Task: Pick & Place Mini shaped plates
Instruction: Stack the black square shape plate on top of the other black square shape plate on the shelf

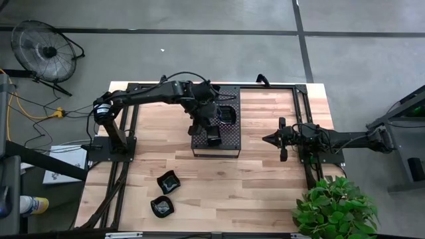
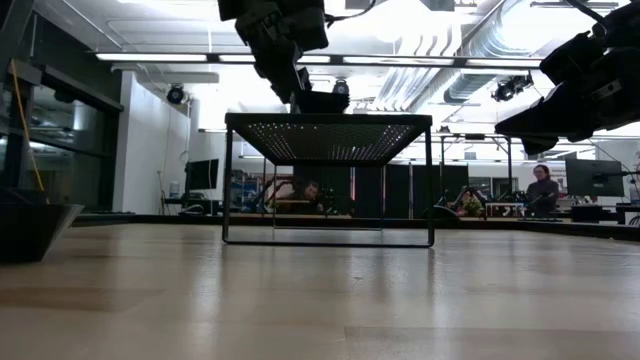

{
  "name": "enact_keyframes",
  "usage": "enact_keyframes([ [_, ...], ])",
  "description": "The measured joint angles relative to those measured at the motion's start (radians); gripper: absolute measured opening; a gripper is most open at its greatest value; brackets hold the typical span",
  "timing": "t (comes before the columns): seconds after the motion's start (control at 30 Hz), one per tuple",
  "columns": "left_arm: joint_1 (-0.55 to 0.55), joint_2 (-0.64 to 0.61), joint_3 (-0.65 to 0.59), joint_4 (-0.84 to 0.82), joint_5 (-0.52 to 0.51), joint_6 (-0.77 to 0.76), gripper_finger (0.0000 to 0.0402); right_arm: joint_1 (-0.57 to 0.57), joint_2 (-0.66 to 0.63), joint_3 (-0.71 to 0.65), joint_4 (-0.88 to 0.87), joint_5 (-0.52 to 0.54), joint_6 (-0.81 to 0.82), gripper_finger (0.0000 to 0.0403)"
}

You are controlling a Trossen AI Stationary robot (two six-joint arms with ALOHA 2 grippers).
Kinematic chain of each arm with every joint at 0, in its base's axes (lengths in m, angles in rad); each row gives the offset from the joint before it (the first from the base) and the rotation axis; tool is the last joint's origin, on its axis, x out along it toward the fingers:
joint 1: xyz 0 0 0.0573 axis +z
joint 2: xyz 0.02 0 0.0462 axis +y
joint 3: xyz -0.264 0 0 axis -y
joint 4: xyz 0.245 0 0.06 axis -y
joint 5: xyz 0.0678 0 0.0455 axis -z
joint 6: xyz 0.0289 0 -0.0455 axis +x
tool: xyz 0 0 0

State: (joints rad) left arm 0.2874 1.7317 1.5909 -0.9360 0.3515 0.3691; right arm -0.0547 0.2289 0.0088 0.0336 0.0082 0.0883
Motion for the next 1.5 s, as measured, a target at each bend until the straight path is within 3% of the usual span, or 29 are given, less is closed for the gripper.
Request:
enact_keyframes([
  [0.27, 0.0, 0.0, 0.0, -0.001, -0.003, 0.003, 0.0081, 0.0, 0.0, 0.0, 0.0, 0.0, 0.0, 0.0012],
  [0.6, 0.0, -0.003, 0.0, 0.0, 0.001, 0.026, 0.0005, 0.0, 0.0, 0.0, 0.0, 0.0, 0.0, 0.0012],
  [0.83, 0.0, -0.003, 0.006, -0.012, 0.004, 0.026, 0.0004, 0.0, 0.0, 0.0, 0.0, 0.0, 0.0, 0.0012],
  [1.13, 0.0, -0.003, 0.146, -0.084, 0.037, 0.008, 0.0001, 0.0, 0.0, 0.0, 0.0, 0.0, 0.0, 0.0012],
  [1.5, -0.013, 0.017, 0.15, -0.118, 0.104, -0.036, 0.0, 0.0, 0.0, 0.0, 0.0, 0.0, 0.0, 0.0012],
])
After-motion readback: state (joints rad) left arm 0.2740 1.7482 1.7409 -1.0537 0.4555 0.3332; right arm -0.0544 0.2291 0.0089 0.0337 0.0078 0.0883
